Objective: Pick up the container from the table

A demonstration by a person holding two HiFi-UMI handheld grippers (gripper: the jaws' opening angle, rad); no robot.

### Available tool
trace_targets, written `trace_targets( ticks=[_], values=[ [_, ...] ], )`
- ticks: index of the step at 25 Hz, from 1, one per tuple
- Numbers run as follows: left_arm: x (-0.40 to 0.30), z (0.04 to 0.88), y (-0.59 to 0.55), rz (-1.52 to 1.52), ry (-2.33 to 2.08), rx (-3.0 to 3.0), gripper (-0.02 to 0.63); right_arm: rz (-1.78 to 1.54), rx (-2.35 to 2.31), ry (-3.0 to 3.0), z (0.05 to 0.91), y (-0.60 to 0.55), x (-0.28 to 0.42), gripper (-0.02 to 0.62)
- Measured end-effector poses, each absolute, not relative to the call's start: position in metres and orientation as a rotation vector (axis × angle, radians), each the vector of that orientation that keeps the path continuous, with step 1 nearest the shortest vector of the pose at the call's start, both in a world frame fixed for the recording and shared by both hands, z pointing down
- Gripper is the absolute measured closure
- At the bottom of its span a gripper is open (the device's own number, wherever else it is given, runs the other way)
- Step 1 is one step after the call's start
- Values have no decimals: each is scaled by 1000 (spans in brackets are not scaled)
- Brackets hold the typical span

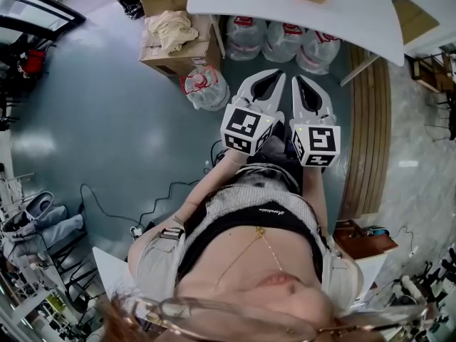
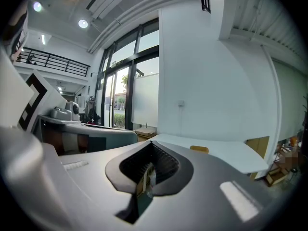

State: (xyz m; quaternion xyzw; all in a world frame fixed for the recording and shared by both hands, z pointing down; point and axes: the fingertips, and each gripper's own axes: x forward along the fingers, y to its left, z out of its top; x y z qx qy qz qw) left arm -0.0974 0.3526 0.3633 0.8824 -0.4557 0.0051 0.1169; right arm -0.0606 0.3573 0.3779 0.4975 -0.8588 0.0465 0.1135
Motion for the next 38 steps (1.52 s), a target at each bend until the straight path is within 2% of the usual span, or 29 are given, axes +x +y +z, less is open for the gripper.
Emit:
trace_targets(
  ticks=[18, 38],
  values=[
    [-52, 360, 229, 41, -1360, 2573, 605, 168, 1443, -2561, 377, 236, -19, 572],
    [4, 371, 165, 71, -1436, 2524, 605, 187, 1323, -2625, 384, 168, 31, 571]
  ],
)
